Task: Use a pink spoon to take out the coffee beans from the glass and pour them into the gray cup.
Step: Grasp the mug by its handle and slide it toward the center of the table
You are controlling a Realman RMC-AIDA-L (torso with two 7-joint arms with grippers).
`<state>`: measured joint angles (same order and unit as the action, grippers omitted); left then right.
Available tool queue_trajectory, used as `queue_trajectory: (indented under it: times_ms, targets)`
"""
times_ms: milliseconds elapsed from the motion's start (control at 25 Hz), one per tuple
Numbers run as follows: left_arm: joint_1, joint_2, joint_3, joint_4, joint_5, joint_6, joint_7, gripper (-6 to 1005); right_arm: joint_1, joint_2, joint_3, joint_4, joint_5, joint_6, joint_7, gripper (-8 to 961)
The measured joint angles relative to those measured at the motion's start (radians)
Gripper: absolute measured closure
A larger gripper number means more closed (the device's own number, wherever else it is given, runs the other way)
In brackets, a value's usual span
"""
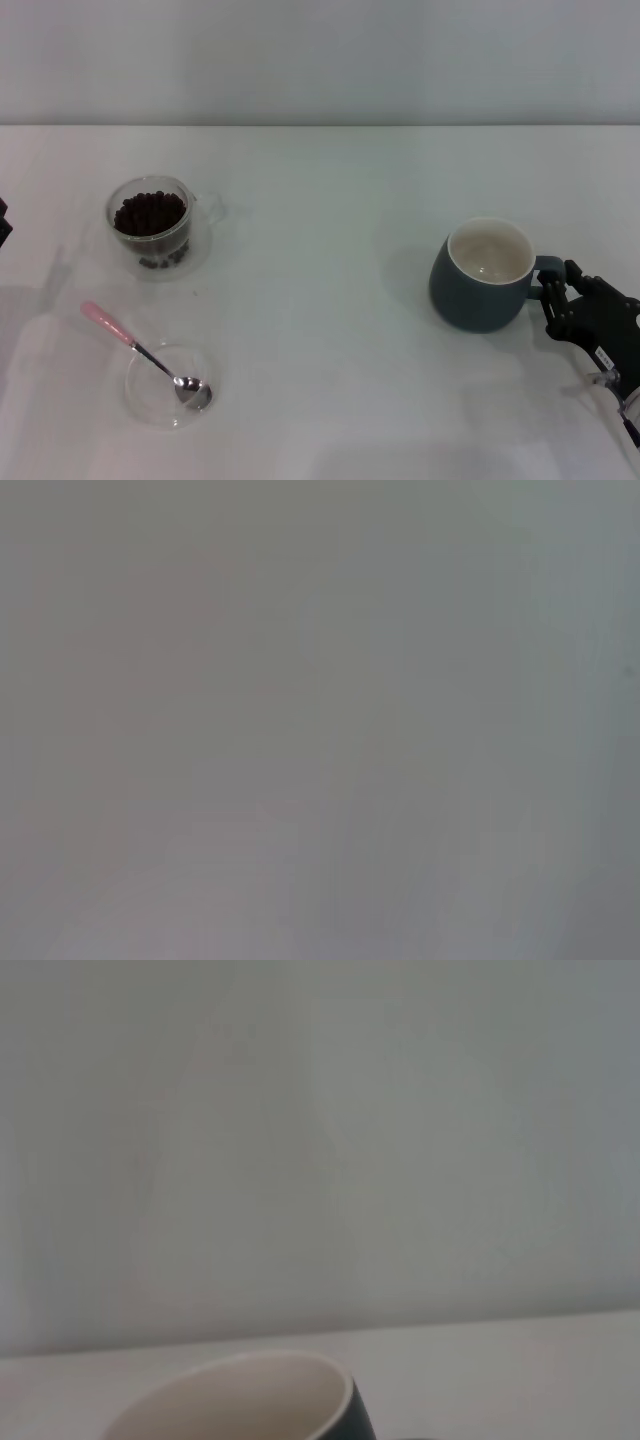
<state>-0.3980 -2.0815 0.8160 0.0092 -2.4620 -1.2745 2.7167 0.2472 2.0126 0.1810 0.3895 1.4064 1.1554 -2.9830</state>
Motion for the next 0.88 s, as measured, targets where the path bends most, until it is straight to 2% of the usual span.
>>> queue_trajectory:
  times_ms: [160, 440, 880]
  targets:
    - [0.001, 0.000, 0.000, 0.000, 0.000, -0.001, 0.000, 105, 0.009, 0.000, 0.000, -0.001, 0.000, -0.026, 0.000, 680]
    - [-0.002, 0.000, 0.000, 0.000, 0.000, -0.009, 0.000, 105, 0.015, 0.000, 0.014, -0.003, 0.001, -0.030, 0.000, 798]
    - [0.003, 0.000, 0.000, 0.000, 0.000, -0.010, -0.004, 105, 0.018, 0.000, 0.027, -0.016, -0.001, -0.018, 0.002, 810]
